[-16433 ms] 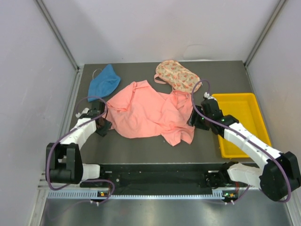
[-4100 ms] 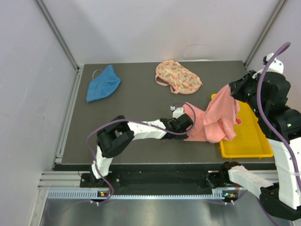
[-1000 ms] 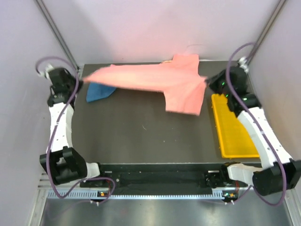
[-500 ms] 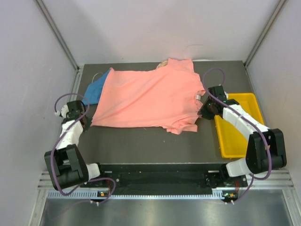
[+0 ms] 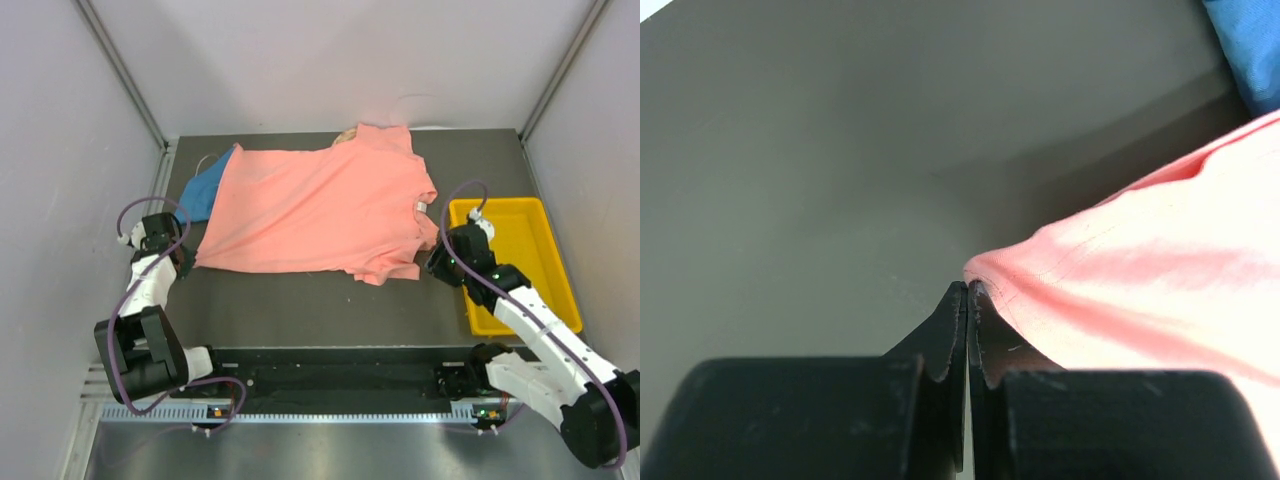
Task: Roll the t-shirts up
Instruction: Flatten out the T-shirt at the center of the board.
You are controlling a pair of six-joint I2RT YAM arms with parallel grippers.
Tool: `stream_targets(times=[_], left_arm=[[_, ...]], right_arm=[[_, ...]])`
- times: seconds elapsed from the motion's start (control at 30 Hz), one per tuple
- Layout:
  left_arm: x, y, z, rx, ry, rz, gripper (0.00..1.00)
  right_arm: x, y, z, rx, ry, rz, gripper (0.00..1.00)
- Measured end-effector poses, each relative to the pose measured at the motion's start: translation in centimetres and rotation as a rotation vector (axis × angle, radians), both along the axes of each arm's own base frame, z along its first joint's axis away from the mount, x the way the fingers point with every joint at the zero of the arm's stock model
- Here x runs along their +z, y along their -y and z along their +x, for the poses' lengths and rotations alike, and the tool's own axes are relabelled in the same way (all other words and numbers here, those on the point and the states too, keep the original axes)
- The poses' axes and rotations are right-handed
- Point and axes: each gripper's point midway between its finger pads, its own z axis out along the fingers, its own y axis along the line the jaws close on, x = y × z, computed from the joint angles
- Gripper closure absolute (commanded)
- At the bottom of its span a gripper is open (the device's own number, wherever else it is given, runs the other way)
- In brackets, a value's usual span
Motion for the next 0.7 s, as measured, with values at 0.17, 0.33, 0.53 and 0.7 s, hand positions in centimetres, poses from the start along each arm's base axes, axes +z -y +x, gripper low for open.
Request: stream_targets(times=[0.17,0.33,0.53,0.7], left_arm=[[0.0,0.1,0.1,-0.009,-0.002,-0.001,1.00],[-0.2,0.0,0.0,-0.012,-0.011,-0.001,1.00],[-0.4,0.1,0.0,-0.012,-0.016,-0.002,1.00],[-0.4,0.0,0.0,-0.012,-0.016,-0.002,1.00]], right_arm=[[-5.8,0.7,-2.2,-0.008,-0.108,-0.033,0.56],[-6.8,0.4,-1.3,-0.019,-0.077,-0.016,0.56],[-6.9,-0.3,0.5,-0.028,-0.035,0.008,0.58],[-7.9,-0.6,0.9,-0.029,-0.054,0.004,0.59]])
